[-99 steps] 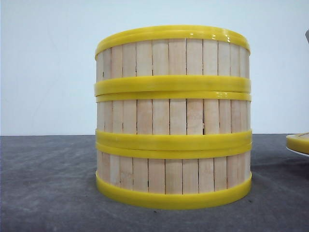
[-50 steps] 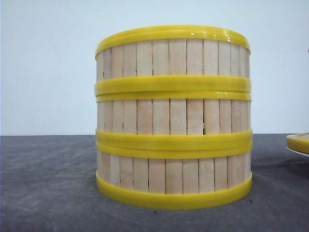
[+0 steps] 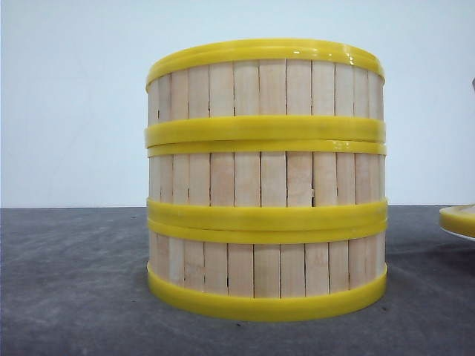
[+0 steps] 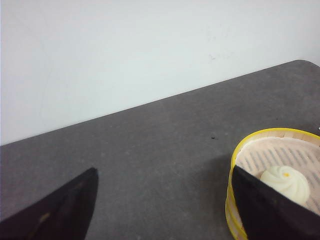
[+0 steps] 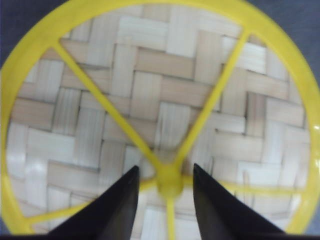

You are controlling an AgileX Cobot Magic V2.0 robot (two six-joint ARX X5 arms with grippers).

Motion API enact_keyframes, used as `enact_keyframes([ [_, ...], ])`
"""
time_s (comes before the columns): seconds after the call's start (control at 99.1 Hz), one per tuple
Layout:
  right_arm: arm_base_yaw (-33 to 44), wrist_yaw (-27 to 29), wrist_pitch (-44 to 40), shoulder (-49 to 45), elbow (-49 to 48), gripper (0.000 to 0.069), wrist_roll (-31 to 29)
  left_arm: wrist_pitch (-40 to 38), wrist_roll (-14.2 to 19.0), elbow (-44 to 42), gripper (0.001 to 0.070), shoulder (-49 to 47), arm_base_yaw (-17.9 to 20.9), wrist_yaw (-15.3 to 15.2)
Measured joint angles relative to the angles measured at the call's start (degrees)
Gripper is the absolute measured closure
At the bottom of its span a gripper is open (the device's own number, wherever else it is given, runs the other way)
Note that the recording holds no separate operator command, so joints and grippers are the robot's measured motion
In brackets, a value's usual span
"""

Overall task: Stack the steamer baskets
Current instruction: 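Move the right gripper over the woven lid and grasp its center hub, then lift the woven lid off the plate with the right gripper toward the stack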

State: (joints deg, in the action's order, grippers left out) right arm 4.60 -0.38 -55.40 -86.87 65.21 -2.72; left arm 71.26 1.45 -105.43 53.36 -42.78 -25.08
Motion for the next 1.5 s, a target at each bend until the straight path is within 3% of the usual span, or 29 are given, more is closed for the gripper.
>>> enact_keyframes([
  [0.262, 0.04, -0.48, -0.28, -1.46, 0.96, 0.0490, 0.02, 0.00, 0.00, 0.00, 0.0204, 0.00, 0.00, 0.00],
  [0.444, 0.26, -0.74, -0.77, -1.53, 1.25, 0.0622, 0.02, 0.00, 0.00, 0.00, 0.0204, 0.00, 0.00, 0.00],
  [0.948, 0.20, -5.16, -5.79, -1.46, 4.22, 0.0635, -0.02, 0.00, 0.00, 0.00, 0.0204, 0.00, 0.00, 0.20],
  [1.301, -1.99, -5.14, -15.56, 0.50, 23.17, 0.0636, -0.07, 0.00, -0.02, 0.02, 0.0204, 0.00, 0.00, 0.98],
  [1.503, -2.58, -4.33, -20.55, 0.50, 25.38, 0.0636, -0.02, 0.00, -0.02, 0.00, 0.0204, 0.00, 0.00, 1.03],
])
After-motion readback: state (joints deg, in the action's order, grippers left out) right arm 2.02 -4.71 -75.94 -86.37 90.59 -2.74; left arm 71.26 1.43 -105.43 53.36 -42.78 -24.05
